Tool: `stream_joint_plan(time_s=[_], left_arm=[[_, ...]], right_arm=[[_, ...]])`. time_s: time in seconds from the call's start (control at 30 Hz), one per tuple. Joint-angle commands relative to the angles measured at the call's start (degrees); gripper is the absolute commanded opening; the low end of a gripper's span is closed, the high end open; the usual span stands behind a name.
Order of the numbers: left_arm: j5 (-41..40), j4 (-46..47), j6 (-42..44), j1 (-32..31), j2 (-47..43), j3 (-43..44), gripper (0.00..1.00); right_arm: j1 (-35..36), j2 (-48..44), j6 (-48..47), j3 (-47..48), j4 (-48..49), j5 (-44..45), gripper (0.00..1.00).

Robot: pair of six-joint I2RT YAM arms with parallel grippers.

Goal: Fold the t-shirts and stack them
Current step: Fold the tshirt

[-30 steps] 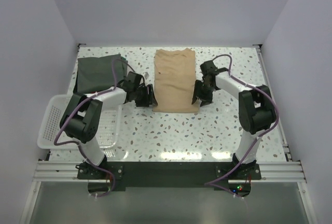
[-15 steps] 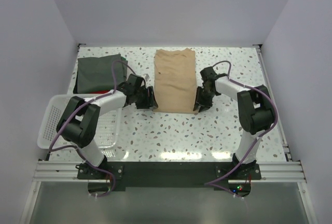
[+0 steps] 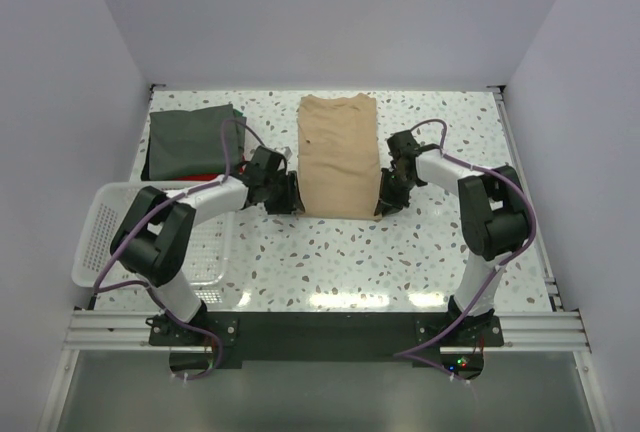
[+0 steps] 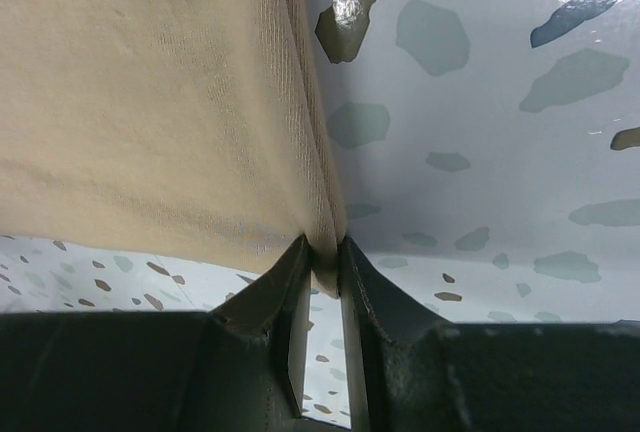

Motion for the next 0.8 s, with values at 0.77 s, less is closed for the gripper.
stream_joint_plan(time_s=[0.77], left_arm=[[-6.25,-1.49,-1.12,-2.90,2.57,0.56,0.27]], right_arm=[[1.36,-2.92,-0.48,-0.91,-0.80,-0.80,0.15]])
